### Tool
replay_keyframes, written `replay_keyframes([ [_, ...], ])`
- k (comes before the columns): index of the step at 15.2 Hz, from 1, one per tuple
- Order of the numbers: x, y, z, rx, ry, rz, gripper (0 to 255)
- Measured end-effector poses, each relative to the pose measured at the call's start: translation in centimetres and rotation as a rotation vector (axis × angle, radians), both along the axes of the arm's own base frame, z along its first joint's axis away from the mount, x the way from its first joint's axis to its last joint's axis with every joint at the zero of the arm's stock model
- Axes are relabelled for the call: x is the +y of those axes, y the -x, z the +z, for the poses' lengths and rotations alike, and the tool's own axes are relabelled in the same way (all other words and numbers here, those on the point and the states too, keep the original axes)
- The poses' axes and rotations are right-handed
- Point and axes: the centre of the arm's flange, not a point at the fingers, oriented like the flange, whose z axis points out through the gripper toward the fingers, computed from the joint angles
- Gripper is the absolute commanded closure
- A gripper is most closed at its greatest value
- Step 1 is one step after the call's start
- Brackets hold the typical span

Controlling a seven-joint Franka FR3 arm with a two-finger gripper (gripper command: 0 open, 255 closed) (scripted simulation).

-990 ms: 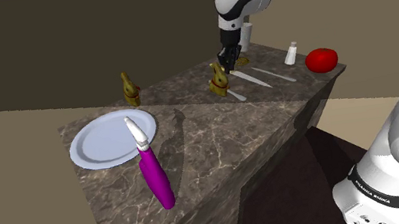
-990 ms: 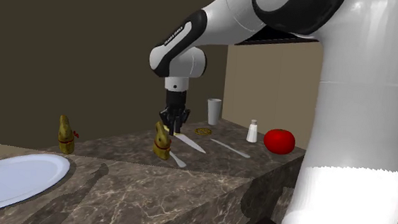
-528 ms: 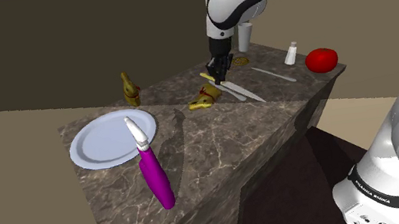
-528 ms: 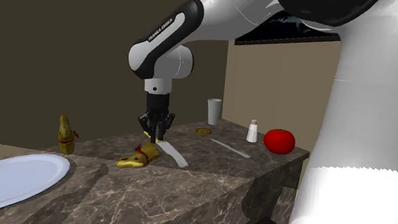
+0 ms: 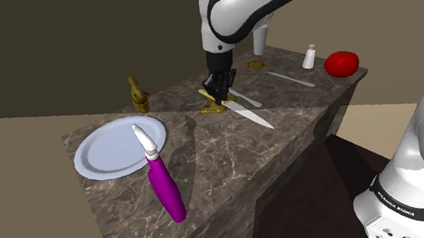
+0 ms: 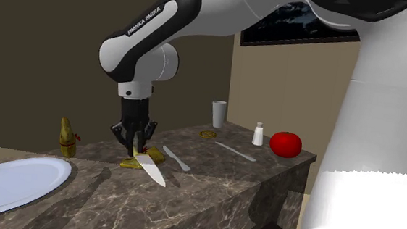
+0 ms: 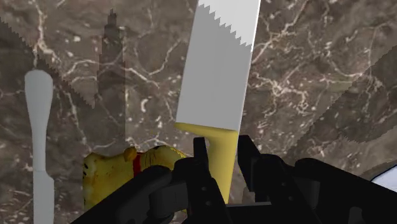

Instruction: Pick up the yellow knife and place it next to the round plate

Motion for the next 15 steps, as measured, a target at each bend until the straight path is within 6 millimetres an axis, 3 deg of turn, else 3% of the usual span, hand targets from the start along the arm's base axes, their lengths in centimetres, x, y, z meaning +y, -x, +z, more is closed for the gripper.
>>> replay_keyframes([
  [12, 14.7, 4.9, 0.0, 0.000, 0.000, 0.000, 255],
  [15, 15.9, 5.3, -1.2, 0.001, 0.000, -0.001, 255],
])
